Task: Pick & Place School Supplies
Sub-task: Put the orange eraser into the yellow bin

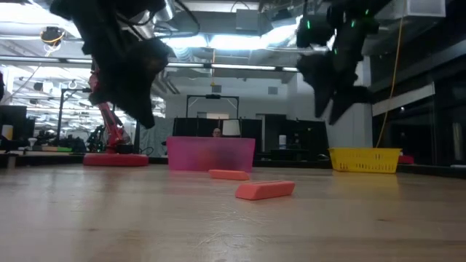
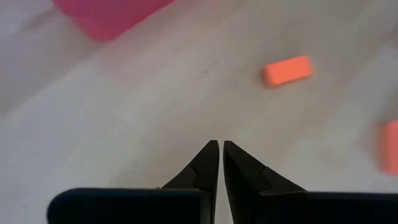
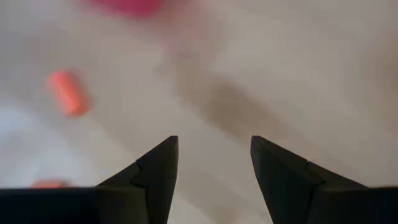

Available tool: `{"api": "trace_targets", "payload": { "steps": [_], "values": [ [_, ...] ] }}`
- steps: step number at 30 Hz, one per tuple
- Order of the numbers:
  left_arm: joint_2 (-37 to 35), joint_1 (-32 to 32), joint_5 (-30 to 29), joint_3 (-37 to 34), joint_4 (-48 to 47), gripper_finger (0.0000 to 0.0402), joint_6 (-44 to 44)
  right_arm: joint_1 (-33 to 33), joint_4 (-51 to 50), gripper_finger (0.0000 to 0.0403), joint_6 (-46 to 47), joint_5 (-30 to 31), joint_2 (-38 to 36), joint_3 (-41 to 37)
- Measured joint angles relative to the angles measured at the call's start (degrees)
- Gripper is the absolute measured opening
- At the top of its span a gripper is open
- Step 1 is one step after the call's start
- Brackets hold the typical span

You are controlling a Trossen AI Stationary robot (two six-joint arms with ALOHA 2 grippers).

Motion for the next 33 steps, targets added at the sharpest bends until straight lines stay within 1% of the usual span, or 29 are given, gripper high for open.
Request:
{"api": "trace_targets", "payload": {
  "steps": [4,6,8,10,15,18,21,24,28,33],
  "values": [
    [0.0,-1.3,-1.7,0.0,-0.9,0.0020,7.0,13.1,9.5,0.0205,1.6,5.4,0.0,0.0],
    [0.0,-1.9,-1.7,0.0,-0.7,0.0020,9.8,17.1,16.2,0.0205,0.4,7.6,0.5,0.0],
    [0.0,-2.5,-1.9,0.0,-1.2,0.0020,11.5,19.1,21.9,0.0205,-0.1,8.3,1.9,0.1],
    [0.0,-2.8,-2.3,0.0,-1.8,0.0020,11.7,20.0,25.3,0.0202,0.3,7.4,4.5,0.1],
    [0.0,-4.5,-4.5,0.0,-6.0,0.0020,9.3,20.5,35.0,0.0191,-0.6,-2.2,14.9,0.0],
    [0.0,-6.3,-4.8,0.0,-10.8,0.0020,5.9,21.4,40.6,0.0184,-3.0,-4.7,20.3,0.0],
    [0.0,-8.9,-4.8,0.0,-14.2,0.0020,1.4,21.8,41.7,0.0179,-3.5,-3.2,23.0,0.0],
    [0.0,-12.1,-5.6,0.0,-15.3,0.0020,-2.7,21.9,42.2,0.0174,-4.9,1.8,23.6,0.0],
    [0.0,-16.1,-7.5,0.0,-15.5,0.0020,-8.1,22.7,46.8,0.0173,-9.4,7.4,23.6,0.0],
    [0.0,-19.1,-8.0,0.0,-16.4,0.0020,-12.2,23.9,50.2,0.0173,-10.2,9.2,23.6,0.0]
  ]
}}
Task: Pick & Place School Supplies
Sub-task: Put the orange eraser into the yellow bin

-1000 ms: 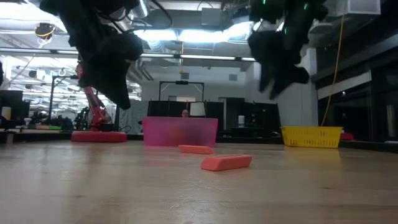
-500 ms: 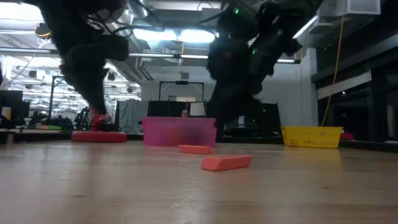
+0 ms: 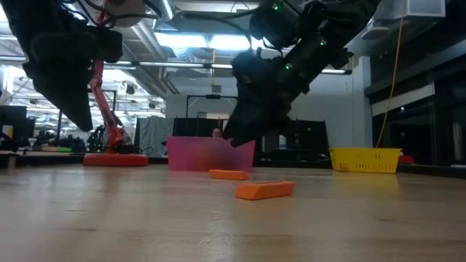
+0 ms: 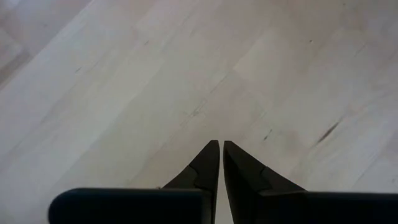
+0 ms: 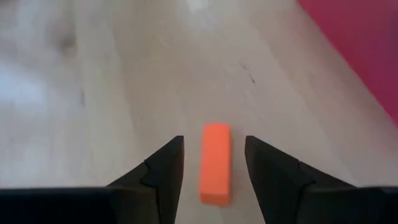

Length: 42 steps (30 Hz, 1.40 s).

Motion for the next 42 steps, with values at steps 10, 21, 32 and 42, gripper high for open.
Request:
{"api": "trace_targets", "payload": {
  "steps": [10,21,32,42],
  "values": [
    [0.0,-1.4,-1.0,0.0,-0.9,0.0020,-3.0,2.4,3.8,0.0173,-3.8,1.2,4.6,0.0],
    [0.0,-1.5,2.5,0.1,-0.6,0.0020,-3.5,2.1,5.1,0.0173,-4.2,5.5,7.2,0.1],
    [0.0,-2.2,2.5,0.1,-0.7,0.0019,-3.2,3.0,7.0,0.0162,0.5,5.6,9.7,0.2],
    [0.0,-2.2,2.0,0.1,-0.7,0.0019,-3.9,3.9,5.2,0.0010,9.7,7.1,9.0,0.1]
  ]
}}
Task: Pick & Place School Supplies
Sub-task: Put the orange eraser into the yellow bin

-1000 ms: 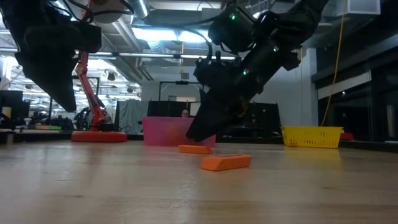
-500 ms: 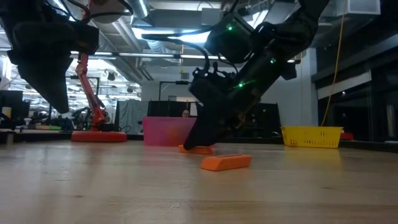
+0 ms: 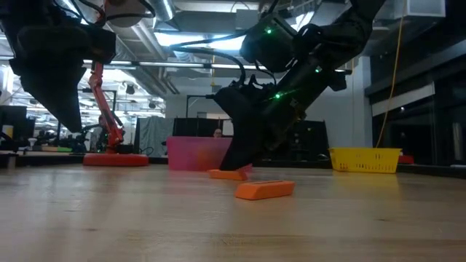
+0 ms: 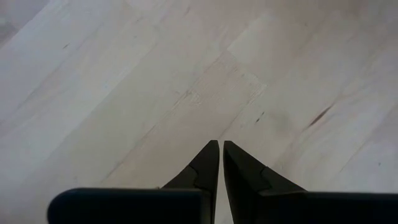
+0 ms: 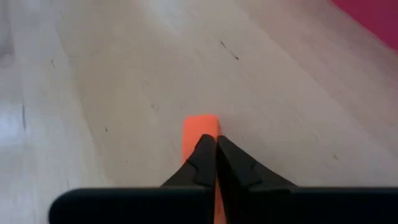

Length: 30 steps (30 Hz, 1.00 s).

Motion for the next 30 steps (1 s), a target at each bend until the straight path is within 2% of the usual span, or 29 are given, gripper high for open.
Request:
{"api": "trace_targets", "payload": {
  "steps": [7,12,17,22,26,30],
  "values": [
    [0.0,0.0,-2.7,0.0,0.0,0.0020,-1.6,1.7,-6.2,0.0002,0.3,2.2,-5.1,-0.3],
    [0.0,0.0,-3.9,0.0,0.2,0.0022,-2.6,1.6,-6.6,0.0004,-1.6,-3.3,-5.4,-0.3],
    [0.0,0.0,-4.3,0.0,0.5,0.0022,-3.9,3.5,-4.5,0.0019,-2.9,-4.5,-5.5,-0.2],
    [0.0,0.0,-4.7,0.0,0.7,0.0019,-3.7,3.8,-4.4,0.0060,-2.8,-2.9,-5.5,-0.2],
    [0.0,0.0,-4.9,0.0,1.0,0.0017,-2.8,3.7,-4.4,0.0113,-1.9,-1.5,-5.5,-0.2],
    [0.0,0.0,-4.8,0.0,0.9,0.0017,-2.1,3.6,-4.4,0.0166,-2.8,2.3,-5.2,-0.2]
  ]
}}
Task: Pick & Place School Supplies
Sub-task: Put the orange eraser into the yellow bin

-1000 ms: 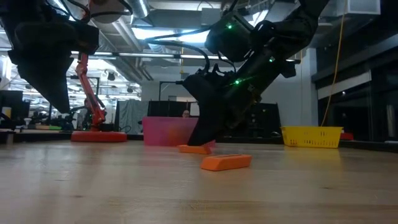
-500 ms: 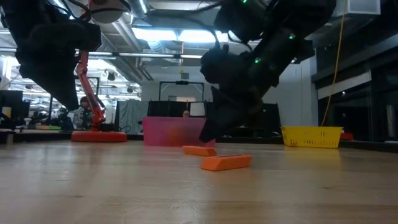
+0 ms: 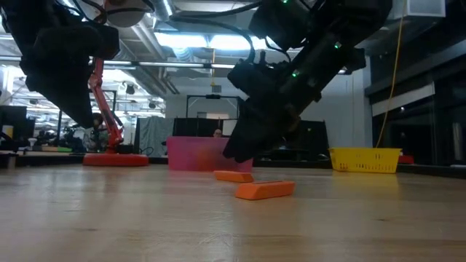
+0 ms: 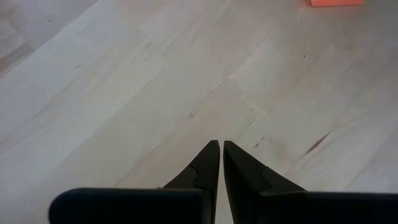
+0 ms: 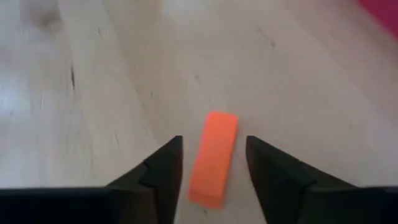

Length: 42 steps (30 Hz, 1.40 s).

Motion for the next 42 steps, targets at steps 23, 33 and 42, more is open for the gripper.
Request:
{"api": "trace_targets", "payload": {
  "steps": [23,33,42],
  "values": [
    [0.0,0.0,3.8,0.0,-0.3,0.0015,3.5,0.8,2.3,0.0170,4.1,4.2,7.4,0.5],
    [0.0,0.0,3.7,0.0,-0.3,0.0015,2.6,1.3,1.6,0.0069,9.1,5.4,7.2,0.5],
    [0.0,0.0,3.5,0.0,-0.3,0.0014,2.5,1.4,-4.2,0.0062,10.0,6.4,7.2,3.8]
  ]
}}
